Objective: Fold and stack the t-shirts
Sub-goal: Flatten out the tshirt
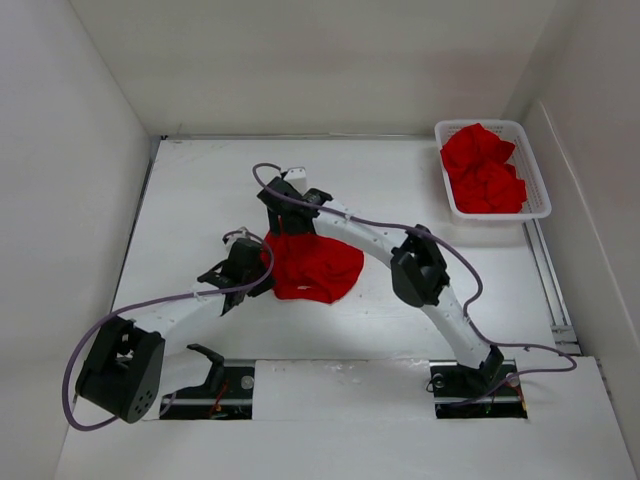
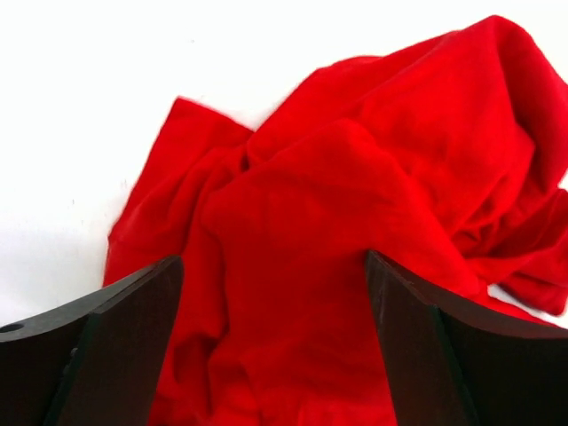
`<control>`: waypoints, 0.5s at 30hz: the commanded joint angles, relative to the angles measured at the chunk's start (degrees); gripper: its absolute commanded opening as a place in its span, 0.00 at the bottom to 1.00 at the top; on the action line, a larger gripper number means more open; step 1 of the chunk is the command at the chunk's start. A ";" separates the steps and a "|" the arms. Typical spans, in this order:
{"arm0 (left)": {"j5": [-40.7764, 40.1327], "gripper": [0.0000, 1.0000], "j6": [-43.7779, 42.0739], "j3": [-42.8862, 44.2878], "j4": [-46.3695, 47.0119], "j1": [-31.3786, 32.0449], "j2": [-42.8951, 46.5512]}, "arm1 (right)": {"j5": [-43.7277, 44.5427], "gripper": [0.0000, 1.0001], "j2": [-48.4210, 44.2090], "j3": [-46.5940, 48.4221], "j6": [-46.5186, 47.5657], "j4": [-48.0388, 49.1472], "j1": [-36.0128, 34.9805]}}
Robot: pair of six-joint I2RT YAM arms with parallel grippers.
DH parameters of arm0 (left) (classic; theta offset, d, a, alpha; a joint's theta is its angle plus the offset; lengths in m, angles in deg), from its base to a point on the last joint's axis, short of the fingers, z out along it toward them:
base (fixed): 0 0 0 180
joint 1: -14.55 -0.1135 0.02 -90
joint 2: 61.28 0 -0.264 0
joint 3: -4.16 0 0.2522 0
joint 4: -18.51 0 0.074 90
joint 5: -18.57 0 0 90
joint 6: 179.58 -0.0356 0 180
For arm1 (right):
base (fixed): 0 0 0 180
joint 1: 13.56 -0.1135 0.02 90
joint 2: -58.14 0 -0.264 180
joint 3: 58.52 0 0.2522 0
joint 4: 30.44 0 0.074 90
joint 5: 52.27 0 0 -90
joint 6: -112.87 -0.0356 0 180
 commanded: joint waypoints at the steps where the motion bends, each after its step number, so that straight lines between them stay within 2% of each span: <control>1: -0.51 0.00 -0.89 -0.84 2.07 0.26 0.08 | 2.03 0.87 1.27 3.33 -3.34 0.29 1.55; 4: -0.51 0.00 -0.90 -1.36 2.59 0.26 0.60 | 1.50 0.81 1.80 3.33 -4.05 0.82 2.17; 7: -1.04 0.00 -1.51 -1.37 2.59 0.26 1.22 | 0.98 0.70 1.80 2.80 -4.57 0.82 2.17; 8: -1.04 0.00 -1.51 -1.37 2.59 0.26 1.22 | 1.50 0.58 1.80 2.80 -4.57 0.82 2.69; 10: -1.04 0.00 -2.04 -1.90 2.59 0.26 1.75 | 2.02 0.49 1.80 2.28 -5.10 0.82 2.70; 11: -1.04 0.00 -2.04 -1.90 2.59 0.26 2.35 | 2.03 0.27 1.28 1.75 -5.10 0.82 2.70; 14: -1.57 0.00 -2.56 -1.90 2.59 0.26 3.50 | 3.08 0.03 -0.12 1.14 -5.10 1.43 2.70; 15: -1.57 0.00 -2.57 -1.90 2.07 0.26 3.50 | 3.08 0.00 -1.00 0.44 -5.10 2.04 2.70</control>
